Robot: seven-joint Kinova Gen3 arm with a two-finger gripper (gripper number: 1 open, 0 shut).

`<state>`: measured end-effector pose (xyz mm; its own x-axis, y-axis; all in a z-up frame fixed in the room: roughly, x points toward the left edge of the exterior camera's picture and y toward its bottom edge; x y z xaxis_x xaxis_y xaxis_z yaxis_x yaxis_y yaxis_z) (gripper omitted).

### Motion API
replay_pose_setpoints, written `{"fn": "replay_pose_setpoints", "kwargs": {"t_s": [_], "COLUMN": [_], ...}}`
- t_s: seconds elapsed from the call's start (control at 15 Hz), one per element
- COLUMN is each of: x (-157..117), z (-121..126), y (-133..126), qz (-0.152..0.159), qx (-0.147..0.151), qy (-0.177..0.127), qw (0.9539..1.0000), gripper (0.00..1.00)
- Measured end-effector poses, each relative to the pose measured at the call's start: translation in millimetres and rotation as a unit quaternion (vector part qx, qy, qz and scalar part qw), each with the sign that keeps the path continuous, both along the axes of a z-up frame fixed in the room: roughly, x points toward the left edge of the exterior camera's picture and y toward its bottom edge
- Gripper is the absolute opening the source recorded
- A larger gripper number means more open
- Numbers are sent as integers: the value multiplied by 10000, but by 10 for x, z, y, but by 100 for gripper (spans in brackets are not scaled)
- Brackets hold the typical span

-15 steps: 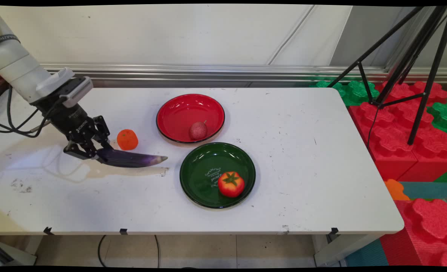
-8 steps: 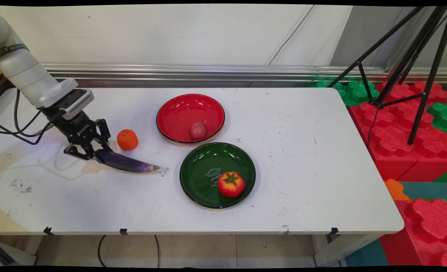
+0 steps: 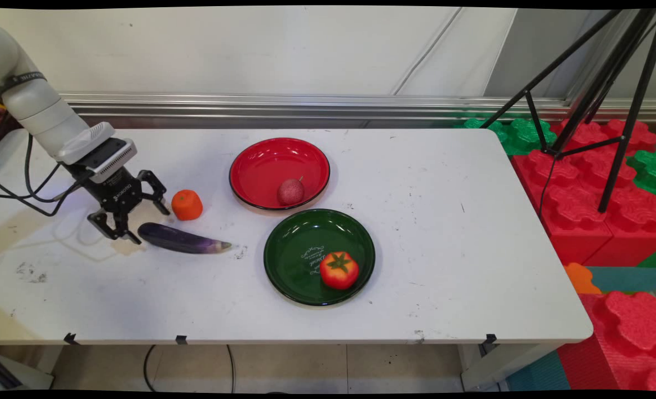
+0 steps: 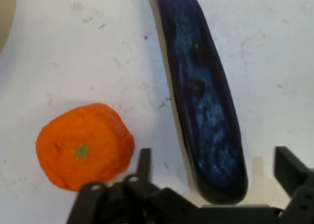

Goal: Place the picked object on the table

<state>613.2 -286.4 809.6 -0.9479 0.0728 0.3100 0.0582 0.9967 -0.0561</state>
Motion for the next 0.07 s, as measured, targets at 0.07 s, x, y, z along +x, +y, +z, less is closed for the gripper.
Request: {"fn": "replay_pose_setpoints", "kwargs": {"t_s": [0.07], "x": [11], "z": [-3], "y": [-2], "qz": [-23], "qx": [-28], "qy": [0], "qw": [10000], "gripper": [100]}}
